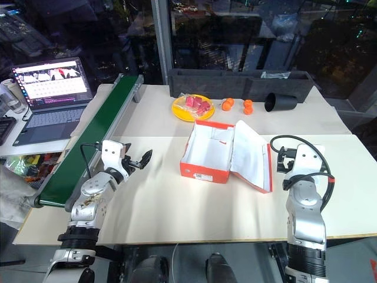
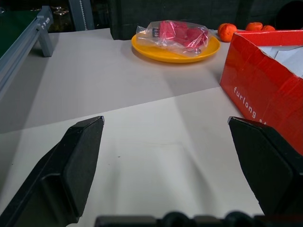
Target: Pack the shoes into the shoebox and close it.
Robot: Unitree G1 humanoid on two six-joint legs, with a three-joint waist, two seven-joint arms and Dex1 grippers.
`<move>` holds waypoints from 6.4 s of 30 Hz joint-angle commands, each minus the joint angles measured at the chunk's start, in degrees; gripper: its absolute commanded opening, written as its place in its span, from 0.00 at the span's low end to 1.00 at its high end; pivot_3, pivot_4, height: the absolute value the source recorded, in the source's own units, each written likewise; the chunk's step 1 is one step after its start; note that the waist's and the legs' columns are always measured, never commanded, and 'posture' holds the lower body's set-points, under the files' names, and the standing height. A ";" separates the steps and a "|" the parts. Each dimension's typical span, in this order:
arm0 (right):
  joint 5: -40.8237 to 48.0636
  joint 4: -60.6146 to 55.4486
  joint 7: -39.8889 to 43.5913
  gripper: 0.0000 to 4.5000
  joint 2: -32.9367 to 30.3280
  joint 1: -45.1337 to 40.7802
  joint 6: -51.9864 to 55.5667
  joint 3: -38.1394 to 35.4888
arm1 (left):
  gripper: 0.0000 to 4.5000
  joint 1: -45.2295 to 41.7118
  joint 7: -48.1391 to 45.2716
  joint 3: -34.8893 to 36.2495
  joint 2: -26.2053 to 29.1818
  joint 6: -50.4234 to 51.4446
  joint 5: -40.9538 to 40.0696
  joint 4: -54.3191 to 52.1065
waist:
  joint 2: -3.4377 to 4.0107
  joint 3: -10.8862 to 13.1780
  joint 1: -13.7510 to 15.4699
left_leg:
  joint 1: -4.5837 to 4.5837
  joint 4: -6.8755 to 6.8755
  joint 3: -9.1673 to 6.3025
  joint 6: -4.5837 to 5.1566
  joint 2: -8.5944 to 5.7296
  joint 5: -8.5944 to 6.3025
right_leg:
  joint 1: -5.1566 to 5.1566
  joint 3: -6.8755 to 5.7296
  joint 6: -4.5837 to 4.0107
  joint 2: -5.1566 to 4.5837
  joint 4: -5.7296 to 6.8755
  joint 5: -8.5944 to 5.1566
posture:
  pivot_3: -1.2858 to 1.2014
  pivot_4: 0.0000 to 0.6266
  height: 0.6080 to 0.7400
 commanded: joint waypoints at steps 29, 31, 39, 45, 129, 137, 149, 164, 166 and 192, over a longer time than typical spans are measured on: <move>37.55 -31.91 35.51 0.99 -10.15 -7.83 29.69 16.27 | 1.00 -5.79 -13.61 8.55 23.26 4.81 -4.61 7.78 | -0.15 0.05 -0.21 | -0.04 -0.02 -0.32 0.00 0.07 0.00 | 0.03 -0.35 -0.11 0.03 -0.02 -0.06 | 0.52 0.24 0.55; 40.38 -32.70 37.40 0.99 -10.81 -8.27 31.62 18.66 | 1.00 -5.48 -14.83 8.11 24.98 3.85 -3.82 9.86 | -0.30 0.05 0.11 | -0.06 -0.04 -0.36 0.00 0.08 0.00 | 0.03 -0.40 -0.16 0.02 -0.02 -0.09 | 0.52 0.24 0.55; 34.91 -32.05 37.49 0.99 -13.22 -6.68 29.18 26.23 | 1.00 -4.49 -17.44 7.16 28.77 4.78 -2.26 13.39 | -0.54 0.02 0.37 | -0.11 -0.03 -0.38 0.00 0.10 0.00 | -0.01 -0.51 -0.25 -0.01 -0.02 -0.13 | 0.52 0.24 0.55; 29.30 -30.58 36.06 0.99 -12.20 -5.30 25.84 30.47 | 1.00 -2.53 -17.40 7.41 30.63 4.98 -0.90 13.91 | -0.55 0.02 0.15 | -0.12 -0.07 -0.38 -0.01 0.11 0.00 | -0.06 -0.54 -0.31 -0.01 0.00 -0.17 | 0.52 0.24 0.55; 66.50 3.47 -13.17 1.00 24.69 -36.32 43.98 -12.83 | 0.63 -12.39 -5.74 -4.46 -4.30 27.17 -22.02 -22.09 | -0.63 0.00 -0.09 | -0.80 0.17 -1.20 0.00 0.08 0.02 | -0.19 -1.31 -0.39 -0.01 0.01 0.04 | 0.52 0.24 0.55; 75.88 0.36 -18.18 1.00 24.64 -35.87 40.11 -10.68 | 0.63 -13.02 -5.93 -4.16 -3.96 26.90 -20.63 -18.11 | -0.60 0.01 -0.17 | -0.79 0.18 -1.27 0.03 0.05 0.04 | -0.15 -1.36 -0.39 -0.01 -0.02 0.04 | 0.52 0.24 0.55; 78.13 1.51 -18.60 1.00 19.51 -31.39 38.31 -3.45 | 0.63 -14.95 -8.17 -6.35 -4.34 25.28 -19.78 -18.82 | -0.51 0.05 -0.05 | -0.83 0.18 -1.38 0.03 0.05 0.04 | -0.11 -1.50 -0.41 -0.01 -0.06 0.02 | 0.52 0.24 0.55; 72.23 4.22 -16.08 0.69 15.73 -29.32 31.41 -1.76 | 0.63 -14.20 -8.41 -6.59 -3.59 26.82 -19.48 -19.95 | -0.48 0.07 -0.04 | -0.86 0.18 -1.43 0.03 0.04 0.04 | -0.12 -1.54 -0.42 -0.01 -0.07 0.01 | 0.52 0.24 0.55; 71.55 3.87 -15.66 0.55 15.10 -29.67 30.62 -1.73 | 0.63 -14.20 -8.54 -7.01 -3.30 26.80 -19.02 -19.65 | -0.48 0.07 -0.02 | -0.86 0.18 -1.43 0.03 0.04 0.04 | -0.12 -1.54 -0.42 -0.01 -0.08 0.01 | 0.52 0.24 0.55; 61.04 12.70 -26.59 0.29 -0.14 -33.31 48.23 -1.30 | 0.99 -9.55 -18.63 -19.89 4.15 8.38 -1.90 -14.49 | -0.17 0.23 -0.07 | -0.82 -0.02 -1.42 0.03 0.05 0.04 | -0.18 -1.54 -0.62 0.00 -0.05 -0.11 | 0.52 0.24 0.55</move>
